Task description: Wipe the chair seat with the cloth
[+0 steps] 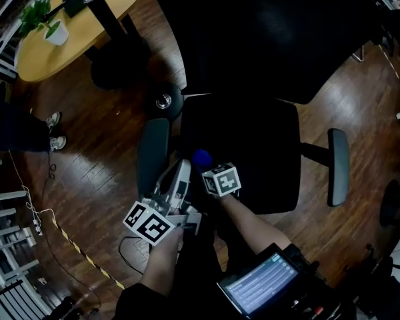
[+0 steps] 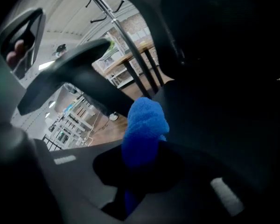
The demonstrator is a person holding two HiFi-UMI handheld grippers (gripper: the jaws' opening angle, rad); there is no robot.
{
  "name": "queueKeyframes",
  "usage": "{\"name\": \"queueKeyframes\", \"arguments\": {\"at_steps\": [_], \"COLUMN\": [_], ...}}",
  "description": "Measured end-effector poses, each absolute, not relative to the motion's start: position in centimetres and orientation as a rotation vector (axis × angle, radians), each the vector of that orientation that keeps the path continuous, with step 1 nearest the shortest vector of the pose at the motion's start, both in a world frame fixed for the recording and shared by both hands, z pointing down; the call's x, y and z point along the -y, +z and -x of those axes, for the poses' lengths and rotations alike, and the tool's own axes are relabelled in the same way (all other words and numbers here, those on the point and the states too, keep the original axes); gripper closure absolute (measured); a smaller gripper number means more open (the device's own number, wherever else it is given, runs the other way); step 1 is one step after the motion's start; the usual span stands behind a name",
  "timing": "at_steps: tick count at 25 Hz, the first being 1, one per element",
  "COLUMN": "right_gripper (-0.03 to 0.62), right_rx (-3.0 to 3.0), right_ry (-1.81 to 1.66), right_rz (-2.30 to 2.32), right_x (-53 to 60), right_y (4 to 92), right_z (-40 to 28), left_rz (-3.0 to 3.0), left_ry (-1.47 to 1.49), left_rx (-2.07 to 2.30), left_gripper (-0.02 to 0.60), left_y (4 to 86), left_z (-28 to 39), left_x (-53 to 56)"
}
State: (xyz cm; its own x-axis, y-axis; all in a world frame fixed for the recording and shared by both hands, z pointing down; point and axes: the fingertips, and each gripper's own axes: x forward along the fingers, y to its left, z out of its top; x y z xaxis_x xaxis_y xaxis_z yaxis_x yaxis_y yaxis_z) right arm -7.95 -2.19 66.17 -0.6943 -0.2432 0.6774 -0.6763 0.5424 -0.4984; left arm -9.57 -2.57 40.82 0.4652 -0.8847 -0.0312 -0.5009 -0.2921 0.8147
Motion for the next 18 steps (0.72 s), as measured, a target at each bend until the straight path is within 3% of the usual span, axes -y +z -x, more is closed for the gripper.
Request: {"name": "queueKeyframes", "arguments": {"at_steps": [3, 9, 14, 18], "right_gripper": [0.545, 0.546, 0.545, 0.545], "right_rx": [2.219, 2.223, 2.165, 2.042], "right_ry": [0.999, 0.926, 0.844, 0.876], "right_rz": [-0.690, -0.698, -0.758, -0.877], "right_x": [0.3, 0.3, 0.9, 0.7], "right_y": [67.3, 67.8, 69.1, 71.2], "right_z": [11.1, 10.1, 4.8, -3.4], "left_rz": [-1.935, -1.933, -1.952, -1.969], "left_ry": [-0.630, -0.630, -0.613, -0.588], "left_rx": [1.176, 1.176, 1.136, 1.087], "left_gripper": [0.588, 0.588, 0.588, 0.588], "left_y": [41.2, 41.4, 41.7, 41.9], "left_z": [10.6, 11.1, 9.6, 7.4], "left_x": [2.2, 1.8, 2.1, 2.6]}}
